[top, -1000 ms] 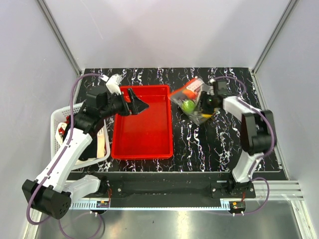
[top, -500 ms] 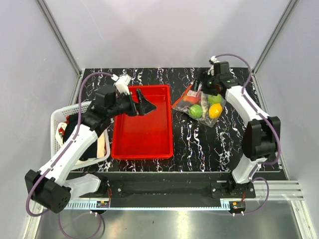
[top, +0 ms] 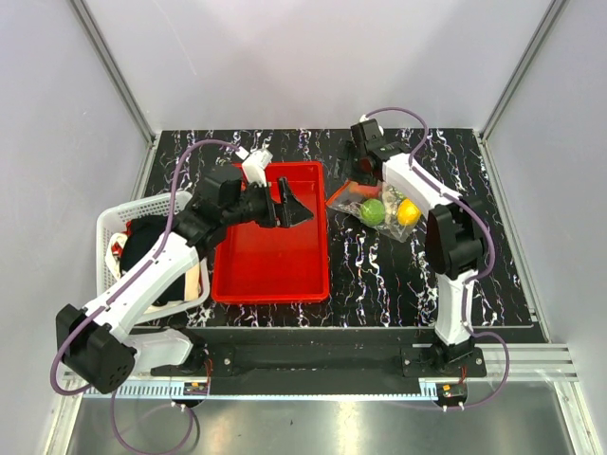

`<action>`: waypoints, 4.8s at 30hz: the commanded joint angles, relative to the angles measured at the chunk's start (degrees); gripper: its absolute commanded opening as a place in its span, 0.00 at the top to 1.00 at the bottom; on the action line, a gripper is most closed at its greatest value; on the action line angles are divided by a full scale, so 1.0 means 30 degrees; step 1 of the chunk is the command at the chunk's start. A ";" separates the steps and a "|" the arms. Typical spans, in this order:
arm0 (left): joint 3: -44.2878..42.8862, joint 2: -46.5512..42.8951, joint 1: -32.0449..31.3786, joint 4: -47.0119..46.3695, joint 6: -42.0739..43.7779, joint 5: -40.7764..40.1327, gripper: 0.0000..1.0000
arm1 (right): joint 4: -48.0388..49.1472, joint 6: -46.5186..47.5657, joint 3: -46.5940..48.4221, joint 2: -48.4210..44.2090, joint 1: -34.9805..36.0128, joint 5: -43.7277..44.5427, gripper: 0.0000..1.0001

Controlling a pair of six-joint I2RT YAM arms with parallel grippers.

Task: Open the zip-top bag and remove the fake food

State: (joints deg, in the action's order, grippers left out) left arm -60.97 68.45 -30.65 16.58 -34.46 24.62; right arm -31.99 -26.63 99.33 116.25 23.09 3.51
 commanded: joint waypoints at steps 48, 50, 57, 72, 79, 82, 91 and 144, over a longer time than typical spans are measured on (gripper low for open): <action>0.0987 -0.0110 -0.0739 -0.1923 -0.0145 -0.0385 0.16 | 0.3895 0.2373 -0.6041 -0.1279 0.2410 0.4568 0.62; 0.1133 -0.0227 -0.0739 -0.1981 -0.0145 -0.0444 0.16 | 0.4070 0.2345 -0.5864 -0.0812 0.2556 0.4719 0.62; 0.1396 -0.0607 -0.0739 -0.2040 -0.0174 -0.0415 0.16 | 0.4188 0.2081 -0.5248 0.0743 0.2791 0.6063 0.72; 0.0228 0.0503 -0.0739 -0.2333 -0.1256 -0.1029 0.16 | 0.3807 0.3487 -0.7616 -0.4818 0.2762 0.4635 1.00; -0.1735 0.3958 -0.0651 -0.4671 -0.3980 -0.0386 0.11 | 0.3777 0.3107 -0.9466 -0.7923 0.2732 0.3900 1.00; -0.3023 0.5950 -0.0651 -0.4967 -0.4685 -0.0473 0.11 | 0.3778 0.2843 -1.0110 -0.9007 0.2616 0.3607 1.00; -0.6216 1.1719 -0.0738 -0.4822 -0.6968 -0.1205 0.20 | 0.3807 0.2403 -1.1254 -1.1032 0.2469 0.2844 1.00; -1.6853 1.5681 -0.2497 0.0449 0.5714 0.7199 1.00 | 0.0580 0.5240 -0.5158 -1.2116 -0.5559 -0.7054 0.00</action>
State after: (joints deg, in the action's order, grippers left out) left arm -106.74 119.28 -37.89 16.71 -21.08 38.96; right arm -32.84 -16.29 83.13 79.92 7.88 -9.65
